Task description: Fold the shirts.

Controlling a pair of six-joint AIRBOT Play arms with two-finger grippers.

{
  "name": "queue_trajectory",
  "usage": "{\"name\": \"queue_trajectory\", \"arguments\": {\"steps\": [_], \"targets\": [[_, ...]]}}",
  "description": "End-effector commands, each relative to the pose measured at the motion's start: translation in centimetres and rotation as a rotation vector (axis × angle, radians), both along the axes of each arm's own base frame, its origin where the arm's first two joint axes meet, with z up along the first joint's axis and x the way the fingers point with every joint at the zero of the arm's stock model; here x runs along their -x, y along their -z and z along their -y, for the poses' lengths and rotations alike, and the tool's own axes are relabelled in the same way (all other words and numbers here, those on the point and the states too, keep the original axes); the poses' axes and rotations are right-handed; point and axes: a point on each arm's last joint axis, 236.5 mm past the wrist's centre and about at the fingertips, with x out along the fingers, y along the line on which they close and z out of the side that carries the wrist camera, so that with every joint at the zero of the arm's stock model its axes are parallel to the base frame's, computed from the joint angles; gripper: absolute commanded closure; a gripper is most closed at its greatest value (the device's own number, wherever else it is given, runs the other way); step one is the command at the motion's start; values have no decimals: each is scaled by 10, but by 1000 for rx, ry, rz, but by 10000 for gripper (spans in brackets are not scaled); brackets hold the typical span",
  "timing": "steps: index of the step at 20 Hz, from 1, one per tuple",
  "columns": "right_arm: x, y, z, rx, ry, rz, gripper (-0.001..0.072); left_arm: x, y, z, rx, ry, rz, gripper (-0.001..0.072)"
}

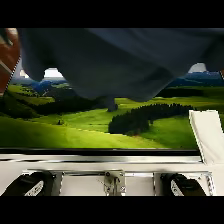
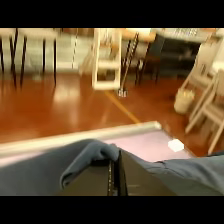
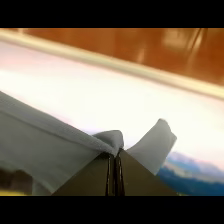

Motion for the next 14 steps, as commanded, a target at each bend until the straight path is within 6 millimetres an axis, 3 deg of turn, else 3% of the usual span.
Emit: {"name": "queue_trajectory", "arguments": {"steps": [1, 4, 7, 9, 11, 14], "targets": [[45, -46, 3, -61, 23, 136, 647, 43, -32, -16, 12, -34, 114, 668], [55, -20, 0, -123, 25, -4, 647, 42, -31, -25, -25, -85, 127, 667], [50, 32, 0, -140, 47, -251, 647, 26, -22, -25, -46, -101, 102, 667], [36, 82, 9, -97, 92, -470, 647, -3, -4, -27, -92, -136, 54, 668], [20, 138, 14, -57, 111, -703, 647, -45, 34, -26, -167, -160, -54, 667], [-25, 215, 14, -47, 123, -899, 647, -112, 117, -11, -253, -131, -280, 667]]}}
